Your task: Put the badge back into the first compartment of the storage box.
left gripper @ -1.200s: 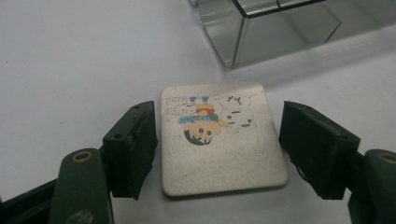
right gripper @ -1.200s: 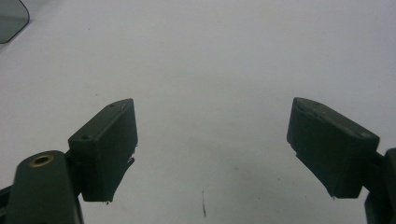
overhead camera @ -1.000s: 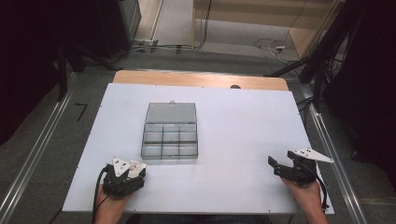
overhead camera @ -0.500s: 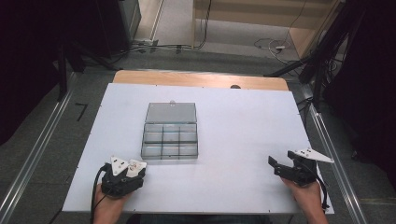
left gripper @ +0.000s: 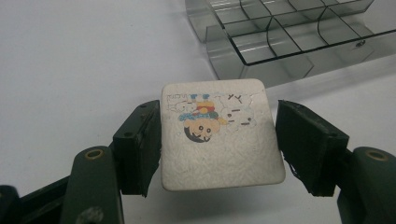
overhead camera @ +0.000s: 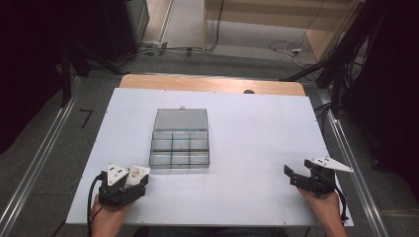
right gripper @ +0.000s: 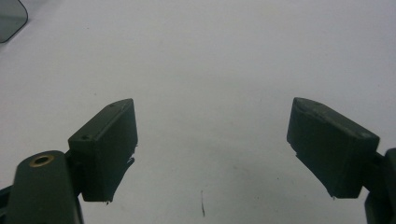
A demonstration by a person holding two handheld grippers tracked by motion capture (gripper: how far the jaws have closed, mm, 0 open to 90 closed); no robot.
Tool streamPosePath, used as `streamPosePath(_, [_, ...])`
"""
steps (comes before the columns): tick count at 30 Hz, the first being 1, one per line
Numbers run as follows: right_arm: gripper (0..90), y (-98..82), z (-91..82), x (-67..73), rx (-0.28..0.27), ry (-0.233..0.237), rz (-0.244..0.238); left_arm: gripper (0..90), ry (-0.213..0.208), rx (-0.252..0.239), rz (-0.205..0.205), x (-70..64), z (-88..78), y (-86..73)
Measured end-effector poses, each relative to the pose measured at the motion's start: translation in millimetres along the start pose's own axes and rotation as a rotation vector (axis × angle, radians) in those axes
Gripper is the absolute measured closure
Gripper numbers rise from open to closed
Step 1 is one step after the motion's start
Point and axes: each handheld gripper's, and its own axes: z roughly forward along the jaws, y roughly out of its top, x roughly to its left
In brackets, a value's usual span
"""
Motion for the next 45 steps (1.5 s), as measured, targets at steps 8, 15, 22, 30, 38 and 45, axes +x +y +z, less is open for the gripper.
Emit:
streamPosePath(8, [15.1,-0.1,0.3,-0.2,0.003,-0.002,0.000,33.1,-0.003,-0.025,0.001,0.5,-5.9,5.0])
streamPosePath(15, [15.1,-0.2,0.9,0.3,0.004,-0.003,-0.002,33.1,-0.008,-0.031,-0.006,2.6,-6.7,8.2])
streamPosePath(22, [15.1,-0.4,1.4,0.6,0.009,-0.004,-0.002,33.1,-0.014,-0.036,-0.007,2.0,-5.3,14.4])
streamPosePath(30, [15.0,-0.4,1.5,0.4,0.008,-0.003,-0.002,33.1,-0.015,-0.035,0.008,0.3,-2.2,23.7])
streamPosePath(38, [15.1,0.0,2.3,1.3,0.008,-0.002,-0.001,33.1,-0.015,-0.033,0.001,0.4,4.7,34.0])
streamPosePath(45, [15.1,0.0,2.5,1.0,0.008,-0.002,-0.002,33.1,-0.017,-0.033,0.011,-4.0,11.8,45.9])
